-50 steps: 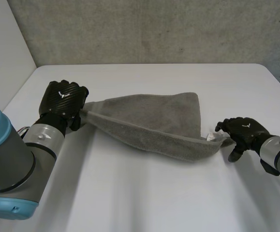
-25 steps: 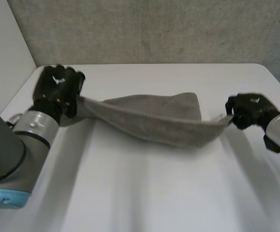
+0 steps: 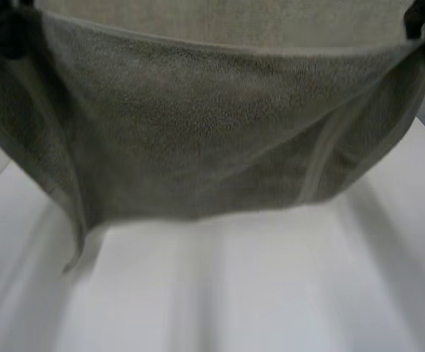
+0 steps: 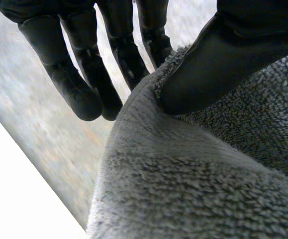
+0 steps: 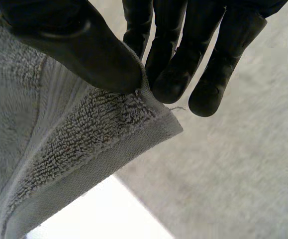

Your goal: Fold the towel.

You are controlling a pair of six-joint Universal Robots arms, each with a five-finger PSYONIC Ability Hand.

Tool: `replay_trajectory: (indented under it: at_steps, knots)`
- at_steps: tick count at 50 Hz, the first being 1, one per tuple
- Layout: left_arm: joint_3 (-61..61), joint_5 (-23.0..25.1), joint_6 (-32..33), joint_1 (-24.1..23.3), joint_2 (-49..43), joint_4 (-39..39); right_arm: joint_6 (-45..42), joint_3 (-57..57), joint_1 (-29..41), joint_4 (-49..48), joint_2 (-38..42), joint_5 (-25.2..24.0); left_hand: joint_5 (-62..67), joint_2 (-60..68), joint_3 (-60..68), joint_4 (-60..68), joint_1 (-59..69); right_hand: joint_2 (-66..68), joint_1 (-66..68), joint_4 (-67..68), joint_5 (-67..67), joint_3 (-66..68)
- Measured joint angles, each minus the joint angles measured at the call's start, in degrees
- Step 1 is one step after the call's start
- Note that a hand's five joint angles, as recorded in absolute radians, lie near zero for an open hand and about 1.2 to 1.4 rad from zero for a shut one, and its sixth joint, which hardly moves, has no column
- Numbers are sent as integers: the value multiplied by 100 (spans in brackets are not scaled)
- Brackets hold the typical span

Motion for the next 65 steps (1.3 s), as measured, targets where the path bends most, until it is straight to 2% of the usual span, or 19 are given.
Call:
replay_trajectory:
  at_steps: [5,11,13,17,21,27,29,31,34,38,44,47,52,59,65]
  knots:
    - [295,6,27,70,-803,-552,-1003,-322,368,643,812,269,-3,0,1,0,0,0,1,0,0,0]
    - [594,12,142,43,-2064,-1003,-1968,-594,1090,862,1925,1239,-3,0,2,0,0,0,1,0,0,0]
    - [781,11,235,30,-2479,-1049,-2102,-770,1300,757,2305,1519,-3,0,2,0,0,0,2,0,0,0]
    - [1249,10,417,10,-3031,-1057,-2144,-1128,1532,431,2798,1758,-3,0,3,0,0,0,2,0,0,0]
    - [2066,12,569,-8,-3443,-1030,-2074,-1594,1702,-312,3141,1964,-3,0,4,0,0,0,2,0,0,0]
    - [3508,-6,486,-42,-3619,-834,-1924,-1960,1817,-2313,3137,2398,-3,0,6,0,0,0,2,0,0,0]
    - [4107,-23,279,-80,-3590,-658,-1885,-1838,1830,-3354,2864,2533,-3,0,7,0,0,0,3,0,0,0]
    - [4383,-31,113,-104,-3556,-552,-1870,-1703,1832,-3855,2648,2574,-3,0,7,0,0,0,4,0,1,0]
    - [4623,-35,-134,-127,-3493,-440,-1859,-1494,1831,-4299,2370,2588,-3,0,8,0,0,0,5,0,10,0]
    - [4632,-24,-544,-136,-3296,-409,-1857,-1168,1831,-4228,2128,2502,-3,0,8,0,0,0,8,0,11,0]
    - [3756,-2,-815,-125,-3081,-461,-1864,-794,1815,-3455,2044,2281,-3,11,11,13,0,0,10,0,11,0]
    - [2808,18,-840,-98,-2942,-354,-1866,-461,1786,-2869,2052,2087,-3,29,12,43,0,0,10,0,11,0]
    - [1014,44,-812,-64,-2575,455,-1897,451,1740,-2376,2056,1909,-3,29,14,43,0,0,10,48,12,0]
    - [-1231,61,-705,-81,-2046,1796,-1937,1744,1652,-2285,2051,1872,-3,29,15,43,0,0,10,48,12,0]
    - [-2202,63,-233,-91,-1875,2063,-1948,2402,1487,-2316,1776,1844,-3,29,16,43,0,0,10,49,12,0]
